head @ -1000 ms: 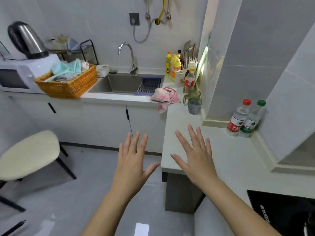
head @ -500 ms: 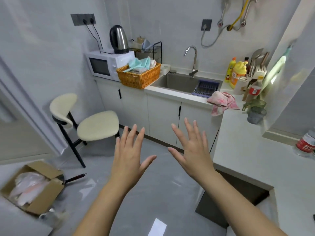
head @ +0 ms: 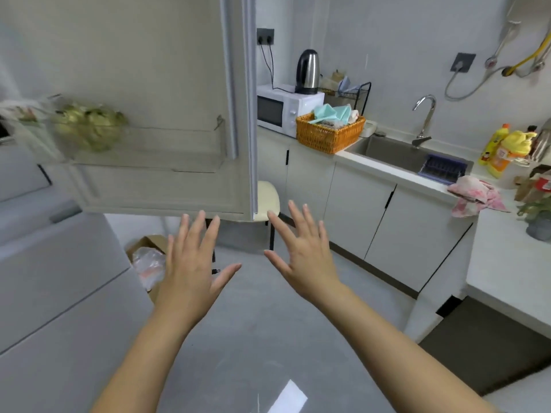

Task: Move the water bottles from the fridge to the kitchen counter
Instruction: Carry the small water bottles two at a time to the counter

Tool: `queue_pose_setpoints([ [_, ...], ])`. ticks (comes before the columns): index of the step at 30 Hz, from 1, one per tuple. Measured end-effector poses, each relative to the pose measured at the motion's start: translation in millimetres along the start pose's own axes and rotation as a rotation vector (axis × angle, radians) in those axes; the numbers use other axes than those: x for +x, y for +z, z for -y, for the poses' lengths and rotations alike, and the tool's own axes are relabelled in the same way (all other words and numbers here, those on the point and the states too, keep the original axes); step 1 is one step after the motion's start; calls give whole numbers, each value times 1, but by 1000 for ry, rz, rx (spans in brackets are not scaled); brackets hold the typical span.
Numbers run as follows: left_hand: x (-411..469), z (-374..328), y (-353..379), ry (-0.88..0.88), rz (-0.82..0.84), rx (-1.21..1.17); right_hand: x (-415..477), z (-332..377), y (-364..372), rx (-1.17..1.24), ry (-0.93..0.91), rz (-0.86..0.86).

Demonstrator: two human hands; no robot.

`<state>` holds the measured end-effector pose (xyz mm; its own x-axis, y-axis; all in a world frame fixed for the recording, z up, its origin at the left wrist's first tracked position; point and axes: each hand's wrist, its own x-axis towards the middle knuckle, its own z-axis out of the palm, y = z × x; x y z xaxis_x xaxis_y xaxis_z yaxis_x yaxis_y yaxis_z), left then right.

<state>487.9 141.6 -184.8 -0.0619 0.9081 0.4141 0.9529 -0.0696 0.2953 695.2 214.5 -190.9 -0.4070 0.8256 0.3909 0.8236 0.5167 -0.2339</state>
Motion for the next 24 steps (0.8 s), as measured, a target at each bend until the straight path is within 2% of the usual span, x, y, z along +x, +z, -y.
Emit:
queue_pose_setpoints([
  [12, -29, 135, -63, -253, -115, 80, 73, 133, 71, 78, -276, 105],
  [24, -11, 276, -101, -559, -189, 247, 208, 253, 176, 173, -571, 250],
])
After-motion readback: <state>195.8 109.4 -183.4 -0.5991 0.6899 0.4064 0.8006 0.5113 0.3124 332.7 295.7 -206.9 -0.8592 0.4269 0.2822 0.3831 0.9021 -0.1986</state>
